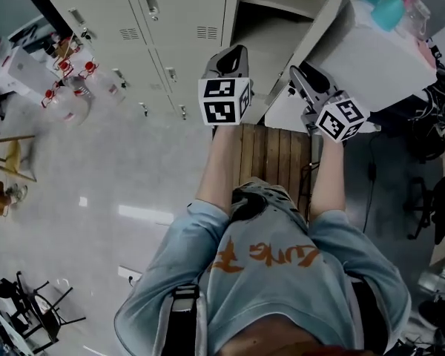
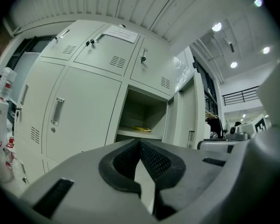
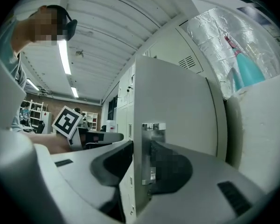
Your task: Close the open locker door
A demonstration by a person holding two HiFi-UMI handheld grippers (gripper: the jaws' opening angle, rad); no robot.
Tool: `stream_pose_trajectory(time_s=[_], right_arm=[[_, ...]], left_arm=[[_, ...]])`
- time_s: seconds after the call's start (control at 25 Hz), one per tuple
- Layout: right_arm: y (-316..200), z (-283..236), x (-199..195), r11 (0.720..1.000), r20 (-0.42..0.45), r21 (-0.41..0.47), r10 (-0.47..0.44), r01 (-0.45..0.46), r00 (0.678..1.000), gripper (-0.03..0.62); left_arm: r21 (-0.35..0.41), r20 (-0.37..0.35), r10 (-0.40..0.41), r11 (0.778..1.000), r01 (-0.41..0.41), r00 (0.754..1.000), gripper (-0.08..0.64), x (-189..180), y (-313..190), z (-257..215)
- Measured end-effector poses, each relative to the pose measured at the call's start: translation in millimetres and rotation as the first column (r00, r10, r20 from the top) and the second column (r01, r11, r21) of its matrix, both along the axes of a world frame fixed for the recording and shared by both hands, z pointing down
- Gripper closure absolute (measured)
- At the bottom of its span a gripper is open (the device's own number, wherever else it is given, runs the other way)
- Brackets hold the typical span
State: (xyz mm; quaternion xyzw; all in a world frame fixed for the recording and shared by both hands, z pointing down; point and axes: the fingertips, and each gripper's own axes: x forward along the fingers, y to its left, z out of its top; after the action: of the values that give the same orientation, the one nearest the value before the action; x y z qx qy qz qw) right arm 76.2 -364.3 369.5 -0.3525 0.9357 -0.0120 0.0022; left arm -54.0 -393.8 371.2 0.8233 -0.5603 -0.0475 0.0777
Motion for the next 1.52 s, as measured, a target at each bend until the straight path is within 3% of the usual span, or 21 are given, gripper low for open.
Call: stream_pose_trajectory(time_s=[0.76,1.04,1.52], right_arm=[[-58,1,-74,0.996,0.009,0.021,-0.081,0.081,0.997,0.482],[-100,1,-98,0.998,0.005,0.016,-0.056,0.055,0.998,0.526],[-166,2,-123,0.998,-0.01,-0.028,0.053,-0.053,0.999,0.535]], left_arm=[[-0.013,0.026,-0.083,0.996,0.083,0.996,0.538,-43,-42,10],[-0.041,0.027,-0.095,0.994,0.096,0.995,0.538,-56,-78,23],[-0.091,0.015,-0.124,0.988,0.125,0.992,0.538,-77,-128,38]])
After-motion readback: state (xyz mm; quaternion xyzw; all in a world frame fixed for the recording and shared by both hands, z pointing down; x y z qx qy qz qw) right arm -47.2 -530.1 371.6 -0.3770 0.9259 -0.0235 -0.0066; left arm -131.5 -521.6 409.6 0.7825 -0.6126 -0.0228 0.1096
